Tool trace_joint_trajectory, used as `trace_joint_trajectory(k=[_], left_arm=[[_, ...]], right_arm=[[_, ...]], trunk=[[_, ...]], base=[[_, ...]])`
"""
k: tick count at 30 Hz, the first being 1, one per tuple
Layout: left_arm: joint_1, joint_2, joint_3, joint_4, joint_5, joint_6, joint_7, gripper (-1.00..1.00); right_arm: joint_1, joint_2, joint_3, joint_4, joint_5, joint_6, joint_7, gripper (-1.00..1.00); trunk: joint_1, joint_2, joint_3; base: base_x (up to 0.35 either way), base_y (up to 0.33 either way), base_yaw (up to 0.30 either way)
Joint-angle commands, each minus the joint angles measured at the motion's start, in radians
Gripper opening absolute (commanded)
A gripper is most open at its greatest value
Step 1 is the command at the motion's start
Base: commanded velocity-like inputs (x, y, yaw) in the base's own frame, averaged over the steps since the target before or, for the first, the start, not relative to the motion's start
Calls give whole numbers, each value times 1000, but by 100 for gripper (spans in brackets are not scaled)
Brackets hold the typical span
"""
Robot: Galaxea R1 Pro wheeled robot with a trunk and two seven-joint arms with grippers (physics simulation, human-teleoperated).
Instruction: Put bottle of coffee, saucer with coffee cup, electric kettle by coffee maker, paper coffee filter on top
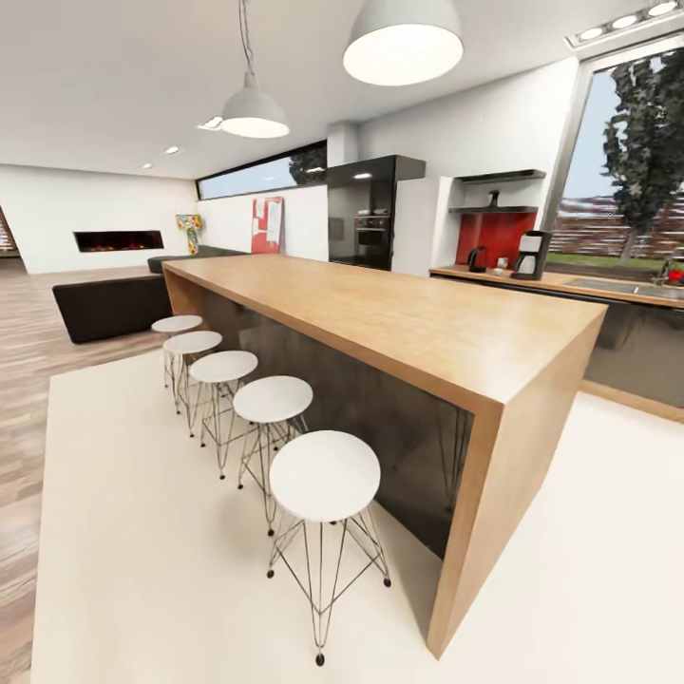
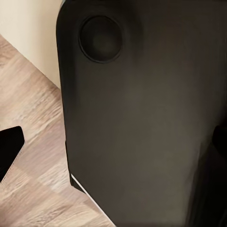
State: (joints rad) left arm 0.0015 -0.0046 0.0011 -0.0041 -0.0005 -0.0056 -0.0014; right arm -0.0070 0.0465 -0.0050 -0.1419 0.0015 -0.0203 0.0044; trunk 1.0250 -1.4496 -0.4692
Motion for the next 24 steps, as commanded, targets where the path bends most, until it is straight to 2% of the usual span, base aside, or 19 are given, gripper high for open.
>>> trace_joint_trajectory(k=[1, 9, 19, 24], left_arm=[[0, 0, 0, 0, 0, -1, 0, 100], [0, 0, 0, 0, -1, 0, 0, 100], [0, 0, 1, 0, 2, 0, 0, 100], [0, 0, 1, 0, 2, 0, 0, 100]], right_arm=[[-1, 0, -1, 1, 0, -2, 0, 100], [-1, 1, 0, 0, 0, -2, 0, 100], [-1, 4, 0, -2, -1, -2, 2, 100], [-1, 3, -1, -2, -2, -2, 2, 100]], trunk=[[0, 0, -1], [-31, 56, 24], [-69, 126, 56], [-88, 161, 71]], base=[[0, 0, -268], [0, 0, -259], [0, 0, -44], [0, 0, -179]])
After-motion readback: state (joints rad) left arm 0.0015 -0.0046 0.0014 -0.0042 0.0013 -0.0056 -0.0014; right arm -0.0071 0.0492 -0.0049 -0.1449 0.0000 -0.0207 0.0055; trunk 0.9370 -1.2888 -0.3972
